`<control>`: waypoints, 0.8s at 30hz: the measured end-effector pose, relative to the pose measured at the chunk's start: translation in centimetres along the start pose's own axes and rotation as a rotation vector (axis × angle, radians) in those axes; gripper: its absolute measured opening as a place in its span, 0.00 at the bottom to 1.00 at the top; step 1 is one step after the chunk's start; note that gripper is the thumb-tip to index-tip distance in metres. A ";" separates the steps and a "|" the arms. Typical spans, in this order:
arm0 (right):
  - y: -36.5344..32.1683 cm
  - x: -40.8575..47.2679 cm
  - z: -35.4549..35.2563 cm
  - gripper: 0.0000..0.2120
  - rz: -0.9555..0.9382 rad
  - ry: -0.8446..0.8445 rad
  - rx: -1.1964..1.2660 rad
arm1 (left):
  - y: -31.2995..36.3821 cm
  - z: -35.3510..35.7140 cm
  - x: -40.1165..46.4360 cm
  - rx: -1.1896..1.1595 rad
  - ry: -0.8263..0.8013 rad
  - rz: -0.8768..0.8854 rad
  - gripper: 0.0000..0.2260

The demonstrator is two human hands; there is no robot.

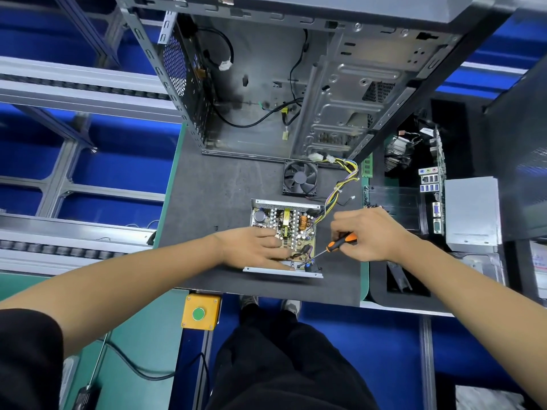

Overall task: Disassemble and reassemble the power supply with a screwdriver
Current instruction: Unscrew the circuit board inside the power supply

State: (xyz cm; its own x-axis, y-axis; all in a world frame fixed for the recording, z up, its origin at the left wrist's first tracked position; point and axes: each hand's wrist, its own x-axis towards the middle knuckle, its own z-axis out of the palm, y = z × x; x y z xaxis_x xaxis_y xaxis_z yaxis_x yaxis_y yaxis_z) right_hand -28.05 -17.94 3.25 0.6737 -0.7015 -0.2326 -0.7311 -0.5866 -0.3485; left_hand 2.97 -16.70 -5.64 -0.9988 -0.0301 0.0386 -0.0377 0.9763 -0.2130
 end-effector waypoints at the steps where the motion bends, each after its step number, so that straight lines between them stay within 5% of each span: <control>1: 0.0 0.0 0.0 0.03 -0.001 -0.004 -0.002 | 0.1 0.1 -0.1 0.005 0.004 0.001 0.26; 14: -0.3 0.5 0.6 0.03 0.019 0.013 -0.044 | 0.8 0.9 -0.7 -0.036 0.139 -0.090 0.26; 24: -0.3 0.8 1.1 0.03 0.008 0.039 -0.077 | 0.9 1.0 -1.5 -0.080 0.015 -0.092 0.30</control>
State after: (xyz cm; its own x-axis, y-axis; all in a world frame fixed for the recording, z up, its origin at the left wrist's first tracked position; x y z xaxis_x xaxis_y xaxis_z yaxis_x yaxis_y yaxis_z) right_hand -27.20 -17.84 2.17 0.6643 -0.7204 -0.1992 -0.7434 -0.6093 -0.2757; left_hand 4.37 -16.04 -6.89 -0.9907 -0.1176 0.0691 -0.1257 0.9836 -0.1291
